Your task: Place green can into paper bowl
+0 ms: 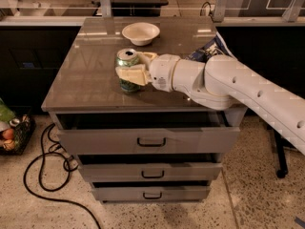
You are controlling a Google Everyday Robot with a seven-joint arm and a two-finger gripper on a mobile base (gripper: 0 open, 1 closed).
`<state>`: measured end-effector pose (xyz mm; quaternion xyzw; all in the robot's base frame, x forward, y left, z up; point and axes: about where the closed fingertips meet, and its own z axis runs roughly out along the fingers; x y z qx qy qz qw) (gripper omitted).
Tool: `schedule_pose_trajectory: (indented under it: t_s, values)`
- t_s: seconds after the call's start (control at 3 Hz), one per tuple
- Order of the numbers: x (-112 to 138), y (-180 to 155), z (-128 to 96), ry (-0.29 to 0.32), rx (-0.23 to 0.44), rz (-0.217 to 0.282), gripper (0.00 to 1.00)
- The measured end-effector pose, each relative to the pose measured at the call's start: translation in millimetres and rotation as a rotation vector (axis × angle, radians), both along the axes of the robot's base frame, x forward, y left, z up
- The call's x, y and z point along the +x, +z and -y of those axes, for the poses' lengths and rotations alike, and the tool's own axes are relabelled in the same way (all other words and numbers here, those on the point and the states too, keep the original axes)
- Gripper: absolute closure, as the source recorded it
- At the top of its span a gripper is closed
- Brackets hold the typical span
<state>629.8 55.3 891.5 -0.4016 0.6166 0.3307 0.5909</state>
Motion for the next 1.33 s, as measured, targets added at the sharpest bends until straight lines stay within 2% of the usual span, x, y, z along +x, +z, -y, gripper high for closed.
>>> schedule_pose_trajectory:
  t_s: [0.33,0.67,1.0,1.33]
  values:
    - [-1,0,-2,0.003,0.0,0.001,1.0]
    - [2,3,-5,0.007,0.0,-0.005,1.0]
    - [23,24,-11,0.015,0.001,-0.016,1.0]
    - [62,54,-18,0.004,0.002,-0.037,1.0]
